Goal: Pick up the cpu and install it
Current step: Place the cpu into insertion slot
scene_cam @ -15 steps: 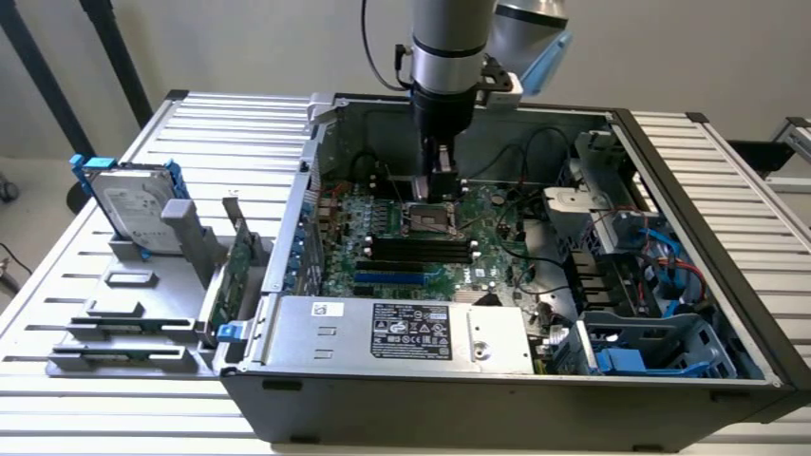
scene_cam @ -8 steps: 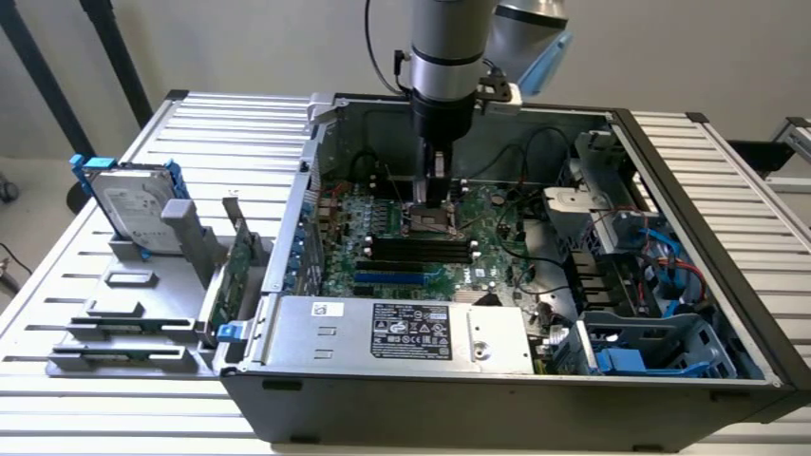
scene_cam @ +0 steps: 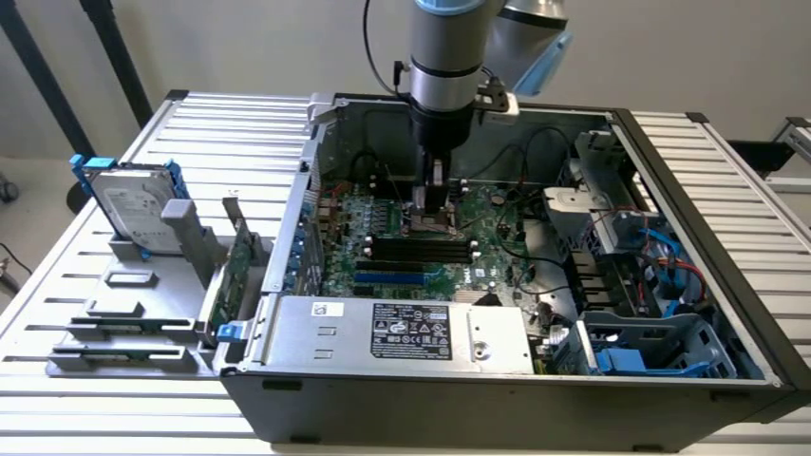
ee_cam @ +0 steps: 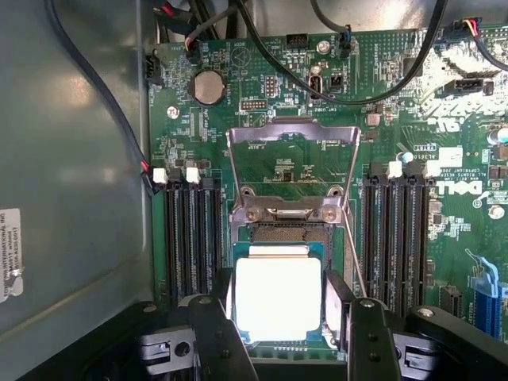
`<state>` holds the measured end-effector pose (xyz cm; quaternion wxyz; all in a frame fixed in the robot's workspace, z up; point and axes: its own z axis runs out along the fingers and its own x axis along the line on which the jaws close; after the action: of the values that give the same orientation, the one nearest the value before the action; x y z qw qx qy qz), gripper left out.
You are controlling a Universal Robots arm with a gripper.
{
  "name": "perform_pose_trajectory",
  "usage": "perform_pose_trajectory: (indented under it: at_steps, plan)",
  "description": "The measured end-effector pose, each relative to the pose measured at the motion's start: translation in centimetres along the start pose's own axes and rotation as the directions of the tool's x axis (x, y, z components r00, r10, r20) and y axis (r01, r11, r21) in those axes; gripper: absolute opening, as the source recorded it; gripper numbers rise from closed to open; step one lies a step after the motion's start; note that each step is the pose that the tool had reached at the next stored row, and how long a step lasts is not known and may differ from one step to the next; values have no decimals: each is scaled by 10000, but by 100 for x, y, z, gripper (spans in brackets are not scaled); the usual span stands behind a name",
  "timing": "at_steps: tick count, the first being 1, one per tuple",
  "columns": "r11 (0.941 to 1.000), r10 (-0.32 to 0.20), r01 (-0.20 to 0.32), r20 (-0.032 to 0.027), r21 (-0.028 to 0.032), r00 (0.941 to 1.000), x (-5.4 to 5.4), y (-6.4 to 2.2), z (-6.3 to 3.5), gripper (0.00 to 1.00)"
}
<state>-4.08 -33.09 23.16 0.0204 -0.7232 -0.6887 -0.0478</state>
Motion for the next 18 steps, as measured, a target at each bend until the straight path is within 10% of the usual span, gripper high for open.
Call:
perform_pose_trajectory:
  at_steps: [18]
  plan:
    - [9989, 42, -43, 39, 467, 10000, -8, 64, 117, 55]
